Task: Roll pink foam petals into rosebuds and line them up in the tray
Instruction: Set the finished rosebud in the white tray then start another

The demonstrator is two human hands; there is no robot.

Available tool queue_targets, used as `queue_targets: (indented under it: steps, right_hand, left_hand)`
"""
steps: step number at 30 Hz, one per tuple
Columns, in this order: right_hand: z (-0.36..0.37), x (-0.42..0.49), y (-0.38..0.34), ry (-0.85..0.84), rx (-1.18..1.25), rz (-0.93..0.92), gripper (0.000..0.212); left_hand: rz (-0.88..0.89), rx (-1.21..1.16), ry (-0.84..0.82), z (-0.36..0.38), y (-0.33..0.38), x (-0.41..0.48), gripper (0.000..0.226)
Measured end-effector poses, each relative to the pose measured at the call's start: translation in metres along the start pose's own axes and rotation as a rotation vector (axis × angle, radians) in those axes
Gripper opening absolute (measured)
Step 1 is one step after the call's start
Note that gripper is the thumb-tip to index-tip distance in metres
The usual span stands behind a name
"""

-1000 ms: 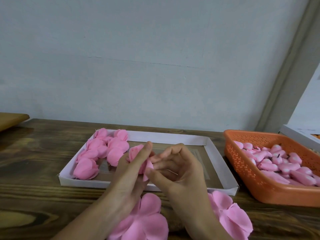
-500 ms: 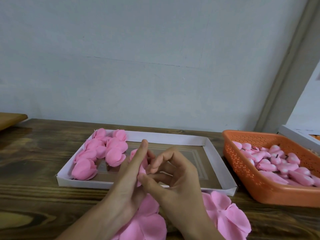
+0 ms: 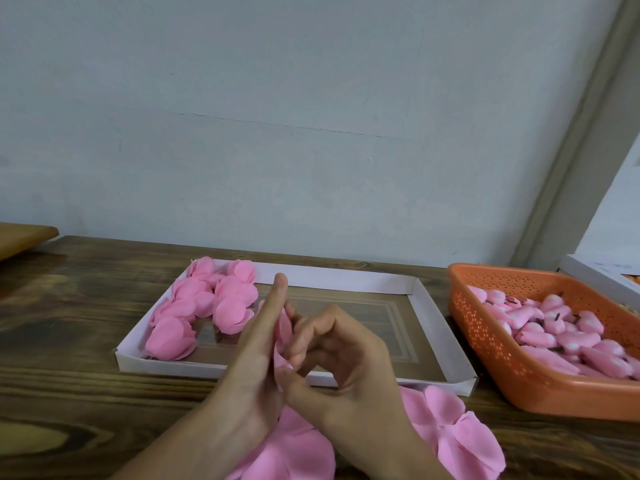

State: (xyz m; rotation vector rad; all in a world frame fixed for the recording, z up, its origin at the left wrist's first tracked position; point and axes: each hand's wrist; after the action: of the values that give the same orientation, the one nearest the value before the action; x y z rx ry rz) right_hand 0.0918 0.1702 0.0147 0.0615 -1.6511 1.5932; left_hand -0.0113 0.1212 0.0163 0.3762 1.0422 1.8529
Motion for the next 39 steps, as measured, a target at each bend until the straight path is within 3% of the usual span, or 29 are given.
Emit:
queue_targets:
  steps: [5, 10, 16, 19, 27, 34, 37, 39]
  right_hand:
    - [-0.002, 0.001, 0.000, -0.013, -0.064, -0.042, 0.032]
    - [-0.005, 0.003, 0.002, 0.041, -0.089, -0.041, 0.024]
    - [-0.004, 0.005, 0.002, 0.188, -0.040, -0.013, 0.025]
    - [-0.003, 0.004, 0.000, 0.282, 0.012, 0.029, 0.027]
    - [0.000, 0.004, -0.011, 0.367, 0.115, 0.109, 0.031]
    - [0.007, 0.002, -0.014, 0.303, 0.223, 0.147, 0.016]
    - [0.008, 0.005, -0.019, 0.322, 0.356, 0.183, 0.025]
    - [0.006, 0.010, -0.022, 0.328, 0.449, 0.195, 0.030]
  left_hand:
    - [-0.013, 0.015, -0.020, -0.005, -0.002, 0.006, 0.069]
    - [0.085, 0.075, -0.020, -0.006, -0.003, 0.011, 0.047]
    - [0.146, 0.208, -0.049, -0.008, -0.002, 0.010, 0.056]
    - [0.189, 0.284, -0.069, -0.007, -0.002, 0.008, 0.067]
    - [0.304, 0.377, -0.085, -0.008, -0.006, 0.008, 0.064]
    - [0.394, 0.406, -0.143, -0.014, -0.006, 0.007, 0.054]
    - [0.416, 0.416, -0.144, -0.013, -0.005, 0.009, 0.032]
    - [0.403, 0.412, -0.176, -0.013, -0.005, 0.011, 0.030]
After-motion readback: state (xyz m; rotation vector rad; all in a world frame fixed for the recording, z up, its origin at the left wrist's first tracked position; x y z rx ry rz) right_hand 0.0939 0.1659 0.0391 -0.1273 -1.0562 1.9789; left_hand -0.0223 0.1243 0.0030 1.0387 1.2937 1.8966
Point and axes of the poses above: each hand's wrist, its own x-axis towards the middle knuckle, its own z-axis out of the palm, y = z × x, and after that the axes turned 13 degrees about x, right-handed
